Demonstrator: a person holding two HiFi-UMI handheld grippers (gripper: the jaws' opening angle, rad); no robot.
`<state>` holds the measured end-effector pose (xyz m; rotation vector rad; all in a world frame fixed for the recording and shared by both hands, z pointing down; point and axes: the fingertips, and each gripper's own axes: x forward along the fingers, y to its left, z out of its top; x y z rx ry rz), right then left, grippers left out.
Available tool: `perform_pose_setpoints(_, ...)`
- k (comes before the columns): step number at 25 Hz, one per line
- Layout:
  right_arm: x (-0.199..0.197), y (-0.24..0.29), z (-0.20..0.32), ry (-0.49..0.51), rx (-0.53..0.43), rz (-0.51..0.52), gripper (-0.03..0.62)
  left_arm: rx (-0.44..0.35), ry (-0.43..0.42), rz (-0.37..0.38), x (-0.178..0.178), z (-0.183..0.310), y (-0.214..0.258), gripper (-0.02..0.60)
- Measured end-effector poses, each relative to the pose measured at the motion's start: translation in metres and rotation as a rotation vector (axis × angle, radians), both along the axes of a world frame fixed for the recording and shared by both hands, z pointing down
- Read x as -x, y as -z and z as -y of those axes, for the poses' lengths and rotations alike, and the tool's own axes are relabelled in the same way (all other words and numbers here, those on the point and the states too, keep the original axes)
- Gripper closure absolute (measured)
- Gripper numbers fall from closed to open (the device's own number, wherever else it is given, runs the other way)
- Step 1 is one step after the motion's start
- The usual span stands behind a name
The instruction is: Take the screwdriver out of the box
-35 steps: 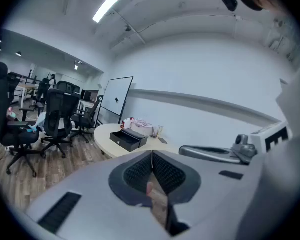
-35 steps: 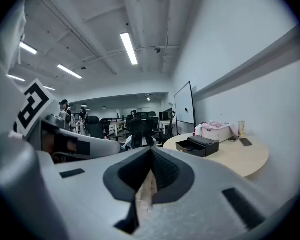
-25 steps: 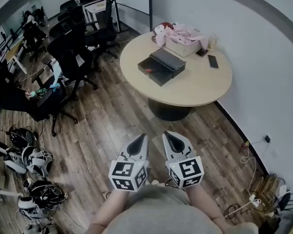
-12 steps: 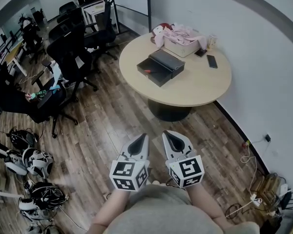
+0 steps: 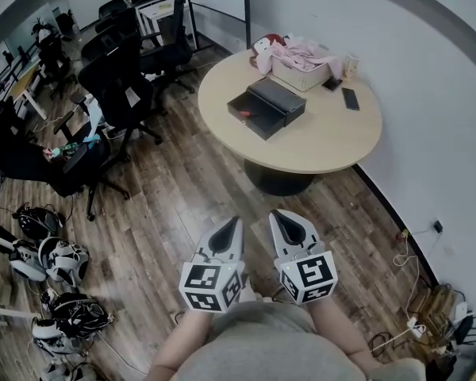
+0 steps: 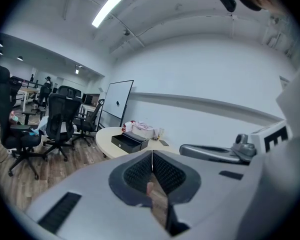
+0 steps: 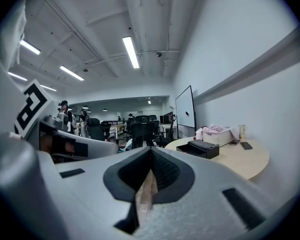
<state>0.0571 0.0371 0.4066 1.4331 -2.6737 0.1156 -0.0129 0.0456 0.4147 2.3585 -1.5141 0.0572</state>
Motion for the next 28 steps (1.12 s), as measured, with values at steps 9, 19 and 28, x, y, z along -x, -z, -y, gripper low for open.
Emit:
perform_pose_setpoints(9,0.015,-0.007,0.031,0.032,0.02,-0.011,0.592,0.025,0.044,-0.016,0.02,0.032,-0.01,0.577)
perform_pose_setpoints(19,0.021,-0.017,0.11,0.038,0.037,-0.018,0.592,0.059,0.001,-0.032,0.021,0.122,-0.027,0.577)
perform_pose_setpoints(28,0.045,-0.007,0.217,0.008,0.031,-0.037,0.592,0.085,-0.057,-0.03,0.036,0.225,-0.026,0.577)
